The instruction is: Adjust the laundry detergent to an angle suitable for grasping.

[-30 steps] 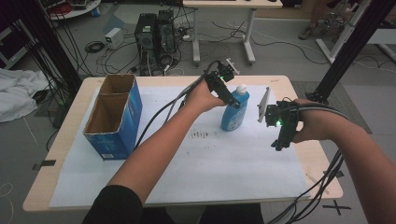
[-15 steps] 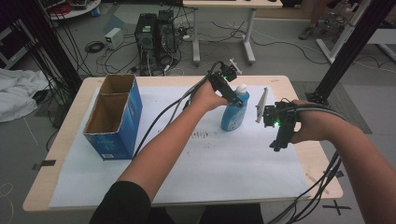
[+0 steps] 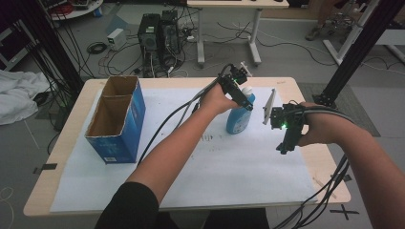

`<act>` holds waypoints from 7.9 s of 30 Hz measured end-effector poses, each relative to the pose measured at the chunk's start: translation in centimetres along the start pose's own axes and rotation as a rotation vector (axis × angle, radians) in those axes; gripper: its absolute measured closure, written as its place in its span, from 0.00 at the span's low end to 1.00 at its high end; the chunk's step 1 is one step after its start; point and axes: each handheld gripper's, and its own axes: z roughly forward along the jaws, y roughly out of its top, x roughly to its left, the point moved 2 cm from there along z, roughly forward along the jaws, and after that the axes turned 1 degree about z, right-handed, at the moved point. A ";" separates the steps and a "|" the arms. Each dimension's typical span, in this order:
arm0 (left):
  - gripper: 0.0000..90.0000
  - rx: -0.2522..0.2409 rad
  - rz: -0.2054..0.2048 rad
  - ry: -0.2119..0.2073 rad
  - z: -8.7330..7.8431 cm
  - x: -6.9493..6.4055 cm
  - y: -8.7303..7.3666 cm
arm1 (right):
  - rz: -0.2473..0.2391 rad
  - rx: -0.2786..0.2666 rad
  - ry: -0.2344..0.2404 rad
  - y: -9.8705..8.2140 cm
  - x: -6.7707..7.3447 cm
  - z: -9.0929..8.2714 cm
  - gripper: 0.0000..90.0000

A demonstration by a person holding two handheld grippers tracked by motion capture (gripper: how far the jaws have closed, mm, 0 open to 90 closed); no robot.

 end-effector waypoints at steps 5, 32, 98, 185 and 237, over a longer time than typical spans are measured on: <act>0.02 0.001 -0.002 -0.003 0.5 -0.2 0.3 | 0.006 0.003 0.004 0.1 0.0 0.1 0.15; 0.16 0.029 0.004 0.054 0.9 -0.7 0.5 | 0.014 0.001 0.008 0.3 -0.3 0.6 0.15; 0.42 0.091 0.053 0.099 -3.0 -2.4 0.7 | 0.013 -0.004 0.011 0.7 -0.2 1.1 0.15; 0.42 0.125 0.623 -0.432 -10.8 -4.8 -9.4 | -0.014 0.019 0.006 3.2 1.5 0.4 0.15; 0.42 0.167 0.756 -0.448 -9.3 -4.0 -11.8 | -0.021 0.010 0.014 3.6 1.6 1.3 0.15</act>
